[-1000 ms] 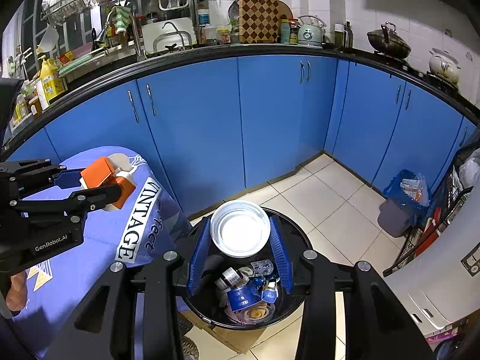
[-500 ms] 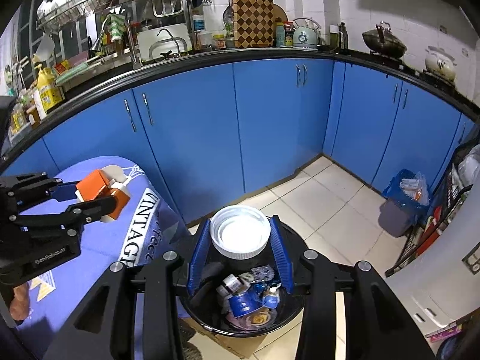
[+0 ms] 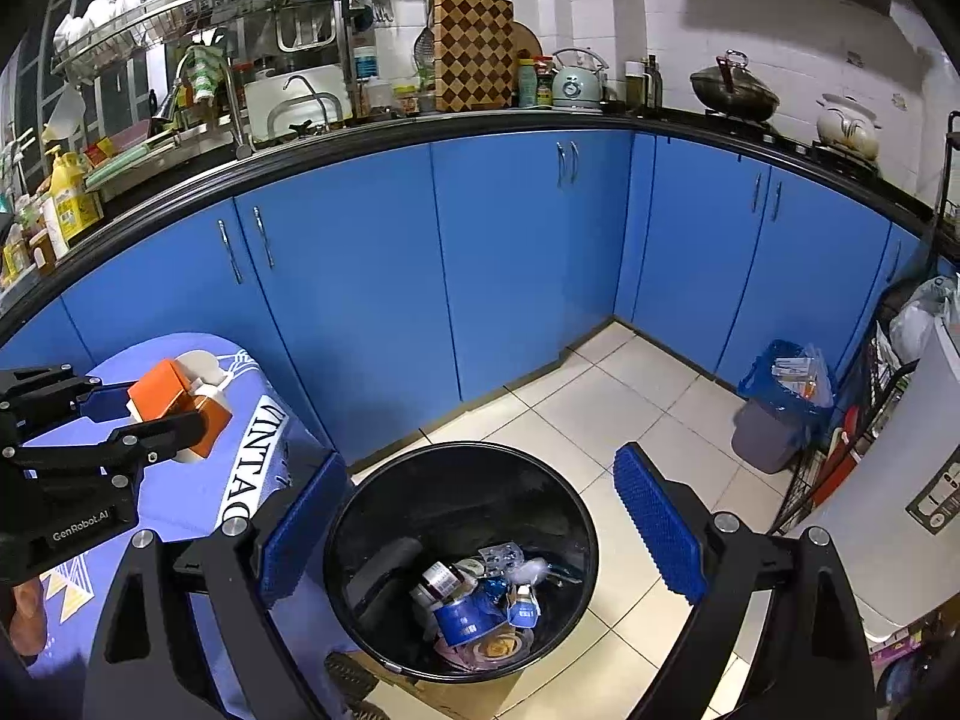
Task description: Collect trash
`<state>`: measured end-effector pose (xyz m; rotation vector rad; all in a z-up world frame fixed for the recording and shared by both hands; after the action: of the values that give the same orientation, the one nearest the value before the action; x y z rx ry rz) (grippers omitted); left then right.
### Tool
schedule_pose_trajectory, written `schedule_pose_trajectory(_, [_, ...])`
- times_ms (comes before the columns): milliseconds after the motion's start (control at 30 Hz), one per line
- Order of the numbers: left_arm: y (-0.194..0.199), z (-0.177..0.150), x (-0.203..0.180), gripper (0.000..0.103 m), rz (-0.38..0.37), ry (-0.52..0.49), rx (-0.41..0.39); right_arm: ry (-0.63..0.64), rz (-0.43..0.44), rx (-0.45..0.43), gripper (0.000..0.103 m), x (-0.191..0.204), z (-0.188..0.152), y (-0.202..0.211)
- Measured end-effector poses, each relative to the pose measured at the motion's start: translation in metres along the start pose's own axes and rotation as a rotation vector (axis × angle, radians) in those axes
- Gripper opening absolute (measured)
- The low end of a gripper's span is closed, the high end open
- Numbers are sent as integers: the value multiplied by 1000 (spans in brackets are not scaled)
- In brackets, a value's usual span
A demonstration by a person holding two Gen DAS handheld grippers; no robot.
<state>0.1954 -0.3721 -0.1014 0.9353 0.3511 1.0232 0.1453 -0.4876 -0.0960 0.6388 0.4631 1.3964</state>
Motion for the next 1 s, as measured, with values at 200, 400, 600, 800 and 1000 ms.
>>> schedule_pose_trajectory(200, [0,4,-12,37,-8,-20,-6,-17,-23,-4,88,-9,-3,2])
schedule_pose_trajectory(400, [-1,13,-22,39,-14,-38,-14,-50,-24,-1,88,-20,-8,1])
schedule_pose_trajectory(600, [-3,26,-33,64,-26,-56,-17,-81,-27,1,88,-32,-14,-1])
schedule_pose_trajectory(800, [7,28,-25,99,53,-25,-74,-113,-25,4,88,-38,-19,-1])
schedule_pose_trajectory(1000, [9,21,-19,99,53,-17,-69,-142,-24,-6,88,-38,-23,4])
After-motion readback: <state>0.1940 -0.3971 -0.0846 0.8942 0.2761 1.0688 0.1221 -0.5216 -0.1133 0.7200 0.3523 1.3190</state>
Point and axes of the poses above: each gripper's, at about its wrist camera, not at the fingertips, and y roughly against the way its jaws point, x to its left, z to its top, the point moved 5 cm from there along -y, roughly the way its jaws point, and after that the axes turned 4 degrees about x, right-handed, at the moved point
